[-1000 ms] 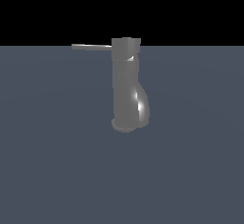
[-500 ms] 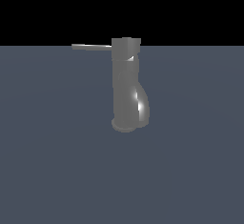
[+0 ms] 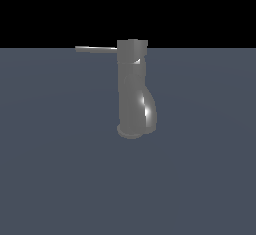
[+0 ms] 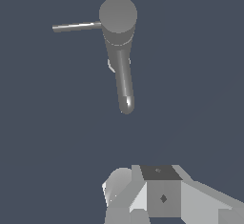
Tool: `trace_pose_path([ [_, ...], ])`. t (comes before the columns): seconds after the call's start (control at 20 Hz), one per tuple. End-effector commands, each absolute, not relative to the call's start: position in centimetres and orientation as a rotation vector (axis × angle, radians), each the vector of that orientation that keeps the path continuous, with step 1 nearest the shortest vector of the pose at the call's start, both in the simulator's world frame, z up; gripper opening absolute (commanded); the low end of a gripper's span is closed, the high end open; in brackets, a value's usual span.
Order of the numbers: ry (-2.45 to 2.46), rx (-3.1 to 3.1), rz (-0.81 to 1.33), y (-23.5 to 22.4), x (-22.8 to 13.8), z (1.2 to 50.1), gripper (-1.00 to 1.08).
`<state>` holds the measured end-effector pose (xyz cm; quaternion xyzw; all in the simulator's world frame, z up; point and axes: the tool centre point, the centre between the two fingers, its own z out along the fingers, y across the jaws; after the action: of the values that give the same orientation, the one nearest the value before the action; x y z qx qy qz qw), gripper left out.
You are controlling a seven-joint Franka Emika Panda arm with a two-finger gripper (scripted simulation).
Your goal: Turn on the faucet by rotating a designated handle.
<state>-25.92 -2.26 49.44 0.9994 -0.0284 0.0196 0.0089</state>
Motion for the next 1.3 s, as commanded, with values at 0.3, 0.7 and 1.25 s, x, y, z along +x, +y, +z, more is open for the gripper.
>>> trace_pose_path([
  [0.3, -0.198, 3.139, 0.055, -1.8, -24.1, 49.0, -1.0],
  [0.7, -0.411, 3.154, 0.037, -0.9, -20.8, 48.1, -1.0],
  [1.25, -0.798, 3.118, -0.013, 1.1, -15.3, 45.6, -1.0],
])
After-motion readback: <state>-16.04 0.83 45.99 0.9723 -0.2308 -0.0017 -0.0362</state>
